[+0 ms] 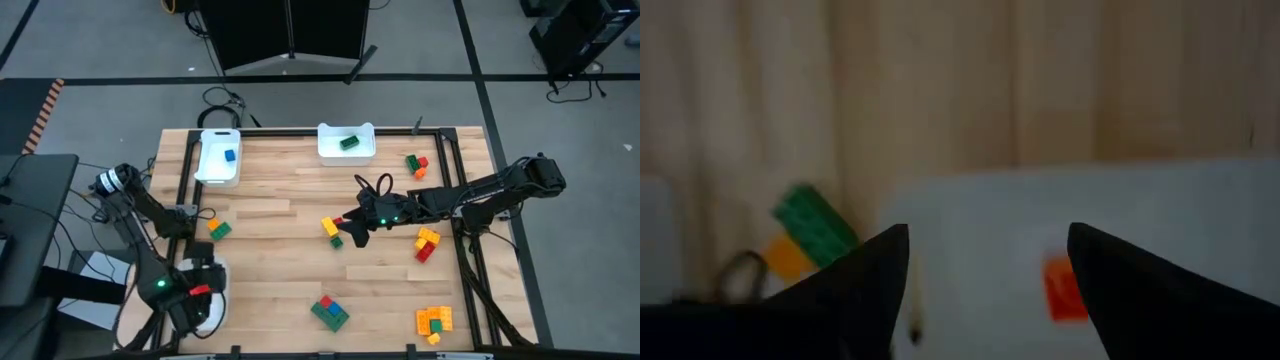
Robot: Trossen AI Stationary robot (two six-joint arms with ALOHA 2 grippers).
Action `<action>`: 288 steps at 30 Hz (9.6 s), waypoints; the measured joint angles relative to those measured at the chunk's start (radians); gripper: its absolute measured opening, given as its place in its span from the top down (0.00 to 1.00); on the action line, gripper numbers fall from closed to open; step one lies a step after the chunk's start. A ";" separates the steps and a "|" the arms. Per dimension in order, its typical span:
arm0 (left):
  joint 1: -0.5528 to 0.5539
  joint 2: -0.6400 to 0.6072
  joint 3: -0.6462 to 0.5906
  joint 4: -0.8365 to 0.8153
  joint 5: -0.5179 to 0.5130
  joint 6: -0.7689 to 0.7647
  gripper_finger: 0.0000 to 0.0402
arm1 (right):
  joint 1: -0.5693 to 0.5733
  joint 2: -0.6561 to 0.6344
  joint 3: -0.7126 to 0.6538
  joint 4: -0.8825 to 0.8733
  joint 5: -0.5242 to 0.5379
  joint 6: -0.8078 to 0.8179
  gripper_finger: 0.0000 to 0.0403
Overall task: Sort blocks by size
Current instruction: Put the green 8 stud game piece into the top right white bin
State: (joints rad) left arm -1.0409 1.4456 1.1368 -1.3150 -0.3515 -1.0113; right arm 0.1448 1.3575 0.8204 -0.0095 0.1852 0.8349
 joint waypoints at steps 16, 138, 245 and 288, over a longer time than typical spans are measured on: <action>0.152 0.002 0.043 0.260 -0.793 -0.115 0.30 | 0.000 0.000 0.000 -0.001 -0.027 -0.056 0.39; 0.882 -0.374 -0.501 1.320 -0.100 0.768 0.48 | 0.461 0.524 0.494 -0.643 -0.049 0.542 0.15; 0.869 -0.373 -0.501 1.290 -0.095 0.763 0.48 | 0.424 0.774 0.747 -0.936 -0.134 -0.962 0.37; 0.869 -0.373 -0.501 1.422 -0.104 0.824 0.48 | 0.147 0.396 0.747 -0.827 0.703 -0.088 0.63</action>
State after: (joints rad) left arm -0.1719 1.0725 0.6357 0.1067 -0.4557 -0.1875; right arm 0.2917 1.7537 1.5673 -0.8368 0.8887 0.7464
